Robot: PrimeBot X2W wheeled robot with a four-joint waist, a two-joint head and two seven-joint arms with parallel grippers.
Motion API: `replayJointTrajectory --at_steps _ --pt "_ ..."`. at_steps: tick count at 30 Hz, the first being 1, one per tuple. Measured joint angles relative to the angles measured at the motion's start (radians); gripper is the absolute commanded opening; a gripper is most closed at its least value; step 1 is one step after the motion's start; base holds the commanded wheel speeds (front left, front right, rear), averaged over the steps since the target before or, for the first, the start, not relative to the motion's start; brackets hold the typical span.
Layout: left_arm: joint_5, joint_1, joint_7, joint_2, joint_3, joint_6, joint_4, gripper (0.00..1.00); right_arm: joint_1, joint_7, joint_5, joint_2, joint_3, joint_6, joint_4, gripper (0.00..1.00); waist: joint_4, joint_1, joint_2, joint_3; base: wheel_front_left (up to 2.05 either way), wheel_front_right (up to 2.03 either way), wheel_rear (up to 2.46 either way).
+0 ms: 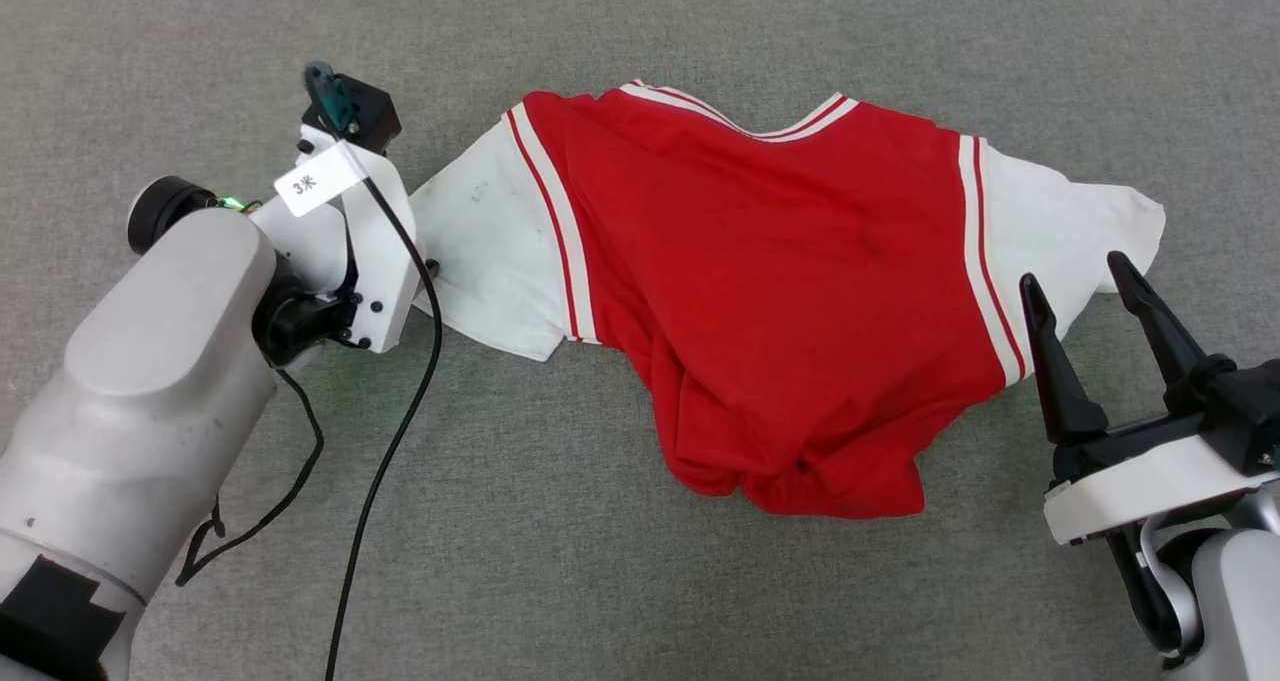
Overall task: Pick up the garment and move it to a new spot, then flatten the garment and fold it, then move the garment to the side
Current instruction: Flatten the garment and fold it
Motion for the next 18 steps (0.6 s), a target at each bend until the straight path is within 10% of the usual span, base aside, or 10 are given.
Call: replayJointTrajectory --at_steps 2,4,18 --pt "-0.015 -0.01 -0.002 0.0 -0.026 0.0 0.013 1.0 -0.008 -0.002 0.002 0.0 0.0 0.0 0.005 1.0 -0.005 0.0 0.0 0.006 0.0 0.0 0.0" --pt "-0.024 -0.021 0.001 0.008 -0.066 0.0 0.009 0.0 -0.012 -0.009 0.002 0.0 0.001 0.0 0.012 1.0 -0.009 0.0 0.0 0.009 0.0 0.0 0.0" --pt "-0.087 -0.01 -0.3 0.101 -0.13 0.0 -0.042 0.0 0.008 0.001 0.021 -0.042 -0.062 0.0 0.033 1.0 0.022 0.0 0.0 -0.081 0.0 0.0 0.0"
